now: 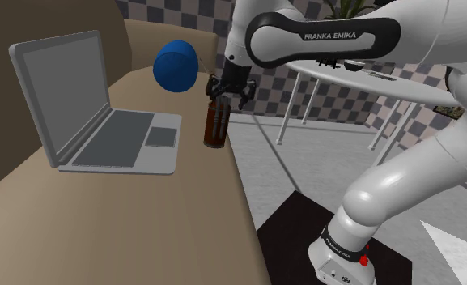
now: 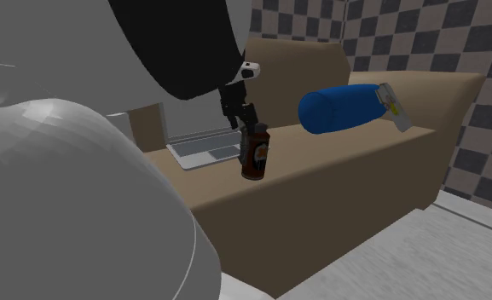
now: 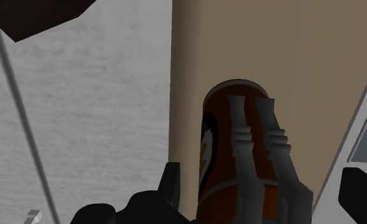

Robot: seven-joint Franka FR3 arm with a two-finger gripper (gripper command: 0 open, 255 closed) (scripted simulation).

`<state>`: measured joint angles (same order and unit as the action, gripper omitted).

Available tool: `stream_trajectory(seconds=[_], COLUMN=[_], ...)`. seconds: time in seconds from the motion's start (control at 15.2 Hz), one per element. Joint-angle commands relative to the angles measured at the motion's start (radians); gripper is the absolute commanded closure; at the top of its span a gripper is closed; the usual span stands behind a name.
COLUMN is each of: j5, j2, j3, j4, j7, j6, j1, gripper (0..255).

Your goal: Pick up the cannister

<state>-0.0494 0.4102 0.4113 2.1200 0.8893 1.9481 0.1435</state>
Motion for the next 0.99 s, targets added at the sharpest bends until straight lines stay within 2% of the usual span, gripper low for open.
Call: stream_trajectory(seconds=[0.0, 0.46, 0.59, 0.66, 0.92], j5=[-0.023, -0.028, -0.028, -0.028, -0.028], j2=[-0.036, -0.039, -0.039, -0.04, -0.04], j3=[0.026, 0.035, 0.035, 0.034, 0.034], j4=[-0.026, 0.072, 0.072, 0.07, 0.071], j7=[0.059, 0.078, 0.078, 0.078, 0.078], j6=[0.025, 0.124, 0.124, 0.124, 0.124], j1=[0.016, 0.013, 0.013, 0.014, 0.014], gripper=[0, 0, 0, 255, 255])
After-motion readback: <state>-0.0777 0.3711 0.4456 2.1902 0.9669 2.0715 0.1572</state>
